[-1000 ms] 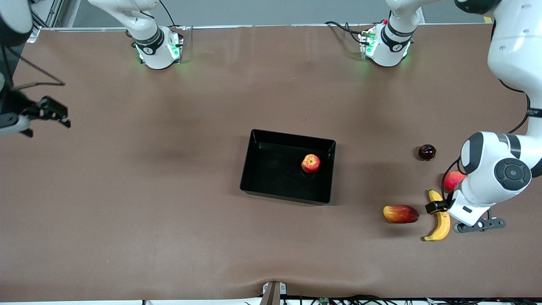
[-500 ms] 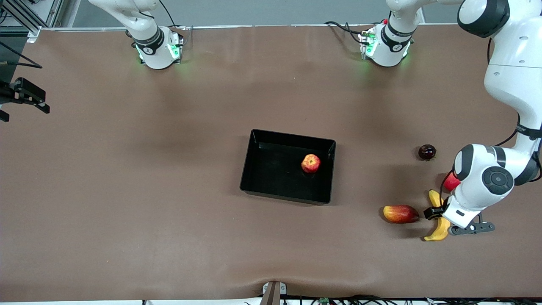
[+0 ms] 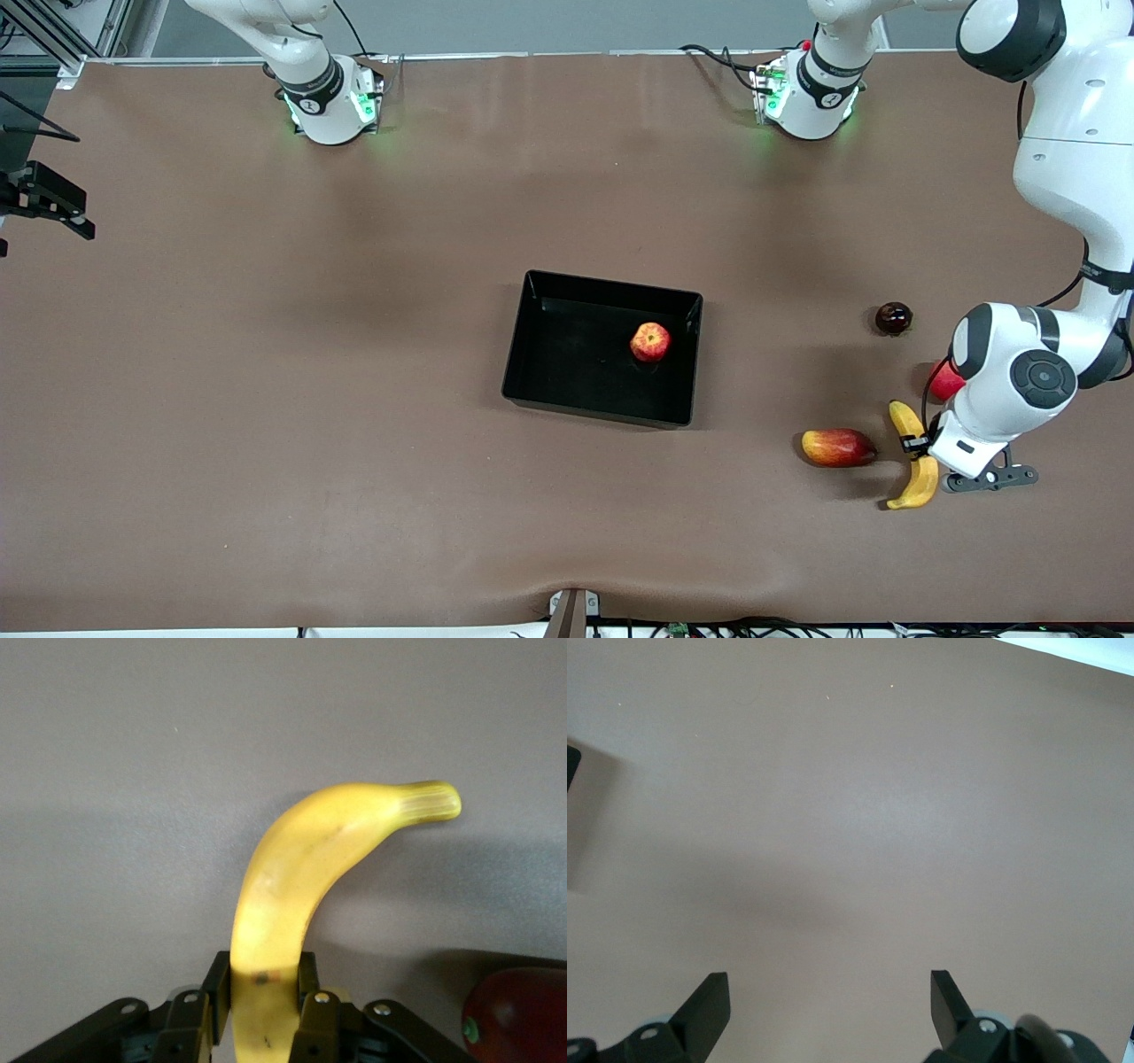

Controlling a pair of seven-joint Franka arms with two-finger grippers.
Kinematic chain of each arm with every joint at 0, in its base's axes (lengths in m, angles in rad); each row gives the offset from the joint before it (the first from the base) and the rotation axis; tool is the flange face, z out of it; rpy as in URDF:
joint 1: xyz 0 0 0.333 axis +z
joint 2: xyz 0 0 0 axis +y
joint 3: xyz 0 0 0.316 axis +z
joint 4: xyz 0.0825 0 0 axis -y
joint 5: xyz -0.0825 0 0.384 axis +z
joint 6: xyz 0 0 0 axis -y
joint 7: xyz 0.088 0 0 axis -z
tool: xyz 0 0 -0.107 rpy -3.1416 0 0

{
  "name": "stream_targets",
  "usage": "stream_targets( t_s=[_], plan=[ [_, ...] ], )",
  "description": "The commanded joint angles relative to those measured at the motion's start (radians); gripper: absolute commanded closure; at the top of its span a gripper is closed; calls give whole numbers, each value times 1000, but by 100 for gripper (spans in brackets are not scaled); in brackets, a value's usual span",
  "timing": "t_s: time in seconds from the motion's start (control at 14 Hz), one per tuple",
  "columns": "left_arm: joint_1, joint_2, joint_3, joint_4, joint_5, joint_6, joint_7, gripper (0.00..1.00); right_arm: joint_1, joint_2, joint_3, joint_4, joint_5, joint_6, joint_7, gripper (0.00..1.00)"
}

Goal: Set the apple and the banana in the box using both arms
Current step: 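Lift the banana with the left gripper and carry it over the box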

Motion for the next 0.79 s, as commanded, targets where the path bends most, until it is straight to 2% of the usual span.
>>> stream_targets(
  t_s=[0.0, 0.21, 0.36, 0.5, 0.64, 0.71],
  plan=[
    [-4, -87, -15, -6, 25, -90, -4, 100, -14, 15, 10, 25, 1, -51, 66, 0],
    [-4, -199, -105, -6, 9, -228, -7, 100, -4, 22, 11, 26, 2, -73, 171, 0],
    [-6, -254, -208, -9, 3, -331, -18, 100, -2, 22, 11, 26, 17, -73, 172, 0],
    [-2, -268, -332, -6, -18, -416, -110, 100, -14, 24, 10, 28, 51, -71, 171, 0],
    [-19, -264, -437, -7, -18, -442, -234, 100, -14, 28, 10, 58, 51, -73, 169, 0],
    [-54, -256, -455, -6, -18, -442, -285, 100, -14, 30, 10, 60, 51, -73, 169, 0]
  ],
)
